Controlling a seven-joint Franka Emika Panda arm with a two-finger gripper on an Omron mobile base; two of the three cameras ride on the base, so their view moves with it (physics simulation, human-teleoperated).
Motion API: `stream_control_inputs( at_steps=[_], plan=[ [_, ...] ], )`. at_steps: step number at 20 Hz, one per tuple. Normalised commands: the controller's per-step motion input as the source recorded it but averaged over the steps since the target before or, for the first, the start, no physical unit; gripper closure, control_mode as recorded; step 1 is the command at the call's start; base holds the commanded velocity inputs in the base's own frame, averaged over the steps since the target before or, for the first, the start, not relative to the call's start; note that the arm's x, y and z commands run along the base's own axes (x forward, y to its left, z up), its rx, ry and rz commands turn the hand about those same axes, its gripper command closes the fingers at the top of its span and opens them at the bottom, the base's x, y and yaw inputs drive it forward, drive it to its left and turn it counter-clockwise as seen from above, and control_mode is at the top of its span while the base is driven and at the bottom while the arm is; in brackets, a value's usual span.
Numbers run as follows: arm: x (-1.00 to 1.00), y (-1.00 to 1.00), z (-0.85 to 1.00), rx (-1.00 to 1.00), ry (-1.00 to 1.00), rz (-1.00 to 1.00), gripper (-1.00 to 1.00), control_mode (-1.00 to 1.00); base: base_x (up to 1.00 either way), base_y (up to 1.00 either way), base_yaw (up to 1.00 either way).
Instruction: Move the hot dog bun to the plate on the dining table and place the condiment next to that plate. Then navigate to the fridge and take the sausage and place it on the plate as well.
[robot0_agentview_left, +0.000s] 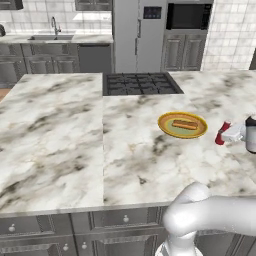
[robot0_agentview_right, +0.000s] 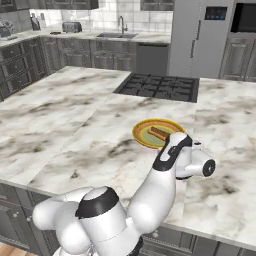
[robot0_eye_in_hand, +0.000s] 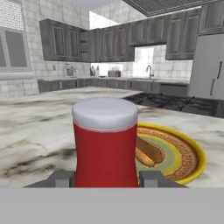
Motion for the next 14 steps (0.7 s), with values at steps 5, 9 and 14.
stream_control_inputs(
  at_steps=[5, 9, 14],
  plan=[
    [0.35, -0.08, -0.31, -0.01, 0.0, 0.0, 1.0, -1.0, 0.0, 0.0, 0.0],
    [0.28, -0.1, -0.33, -0.02, 0.0, 0.0, 1.0, -1.0, 0.0, 0.0, 0.0],
    [0.27, -0.06, -0.33, -0.06, 0.0, 0.0, 1.0, -1.0, 0.0, 0.0, 0.0]
  ],
)
